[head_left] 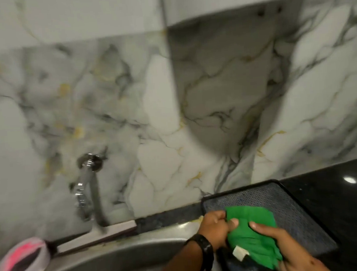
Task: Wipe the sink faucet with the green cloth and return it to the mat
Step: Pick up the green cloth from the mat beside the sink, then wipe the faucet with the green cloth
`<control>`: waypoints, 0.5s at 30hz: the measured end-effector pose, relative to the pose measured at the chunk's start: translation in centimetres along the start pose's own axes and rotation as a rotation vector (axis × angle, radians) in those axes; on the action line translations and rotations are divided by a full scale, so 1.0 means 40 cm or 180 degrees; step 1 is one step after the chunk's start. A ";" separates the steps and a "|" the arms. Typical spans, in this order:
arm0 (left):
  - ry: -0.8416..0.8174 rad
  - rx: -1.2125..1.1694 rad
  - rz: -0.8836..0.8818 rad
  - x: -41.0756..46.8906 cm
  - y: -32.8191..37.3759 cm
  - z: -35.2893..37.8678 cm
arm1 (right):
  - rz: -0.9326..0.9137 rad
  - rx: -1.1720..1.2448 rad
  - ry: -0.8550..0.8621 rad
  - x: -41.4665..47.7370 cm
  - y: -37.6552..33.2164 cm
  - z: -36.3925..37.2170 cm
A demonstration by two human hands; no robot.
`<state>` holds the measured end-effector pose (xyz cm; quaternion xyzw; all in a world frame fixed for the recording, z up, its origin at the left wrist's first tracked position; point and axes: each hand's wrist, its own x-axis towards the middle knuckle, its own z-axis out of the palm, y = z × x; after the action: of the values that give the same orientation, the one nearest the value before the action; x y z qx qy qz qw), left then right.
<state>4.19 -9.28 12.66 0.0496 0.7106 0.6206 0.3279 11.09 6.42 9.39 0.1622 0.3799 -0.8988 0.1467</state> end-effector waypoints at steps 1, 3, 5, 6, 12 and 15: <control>0.0022 0.0269 0.0136 -0.059 0.025 -0.051 | -0.0051 -0.0014 -0.0099 -0.011 0.013 0.065; 0.0270 0.1134 0.0553 -0.159 0.074 -0.161 | -0.0343 -0.0286 -0.0131 -0.021 0.041 0.185; 0.1071 0.2338 0.1247 -0.236 0.131 -0.299 | -0.0928 -0.0779 0.0169 -0.010 0.073 0.292; 0.1507 0.2845 0.1758 -0.282 0.170 -0.384 | -0.1342 -0.1169 0.0458 0.004 0.093 0.355; 0.3465 0.4752 0.3536 -0.383 0.449 -0.836 | -0.3418 -0.4058 0.0773 0.126 0.123 0.722; 0.3363 0.5943 0.3395 -0.360 0.557 -1.005 | -0.3941 -0.5253 0.0187 0.228 0.088 0.854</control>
<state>-13.28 -45.29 39.44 0.2958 0.8234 -0.1333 -0.4656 -1.95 -22.18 26.00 -0.1911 0.8989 -0.2720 -0.2855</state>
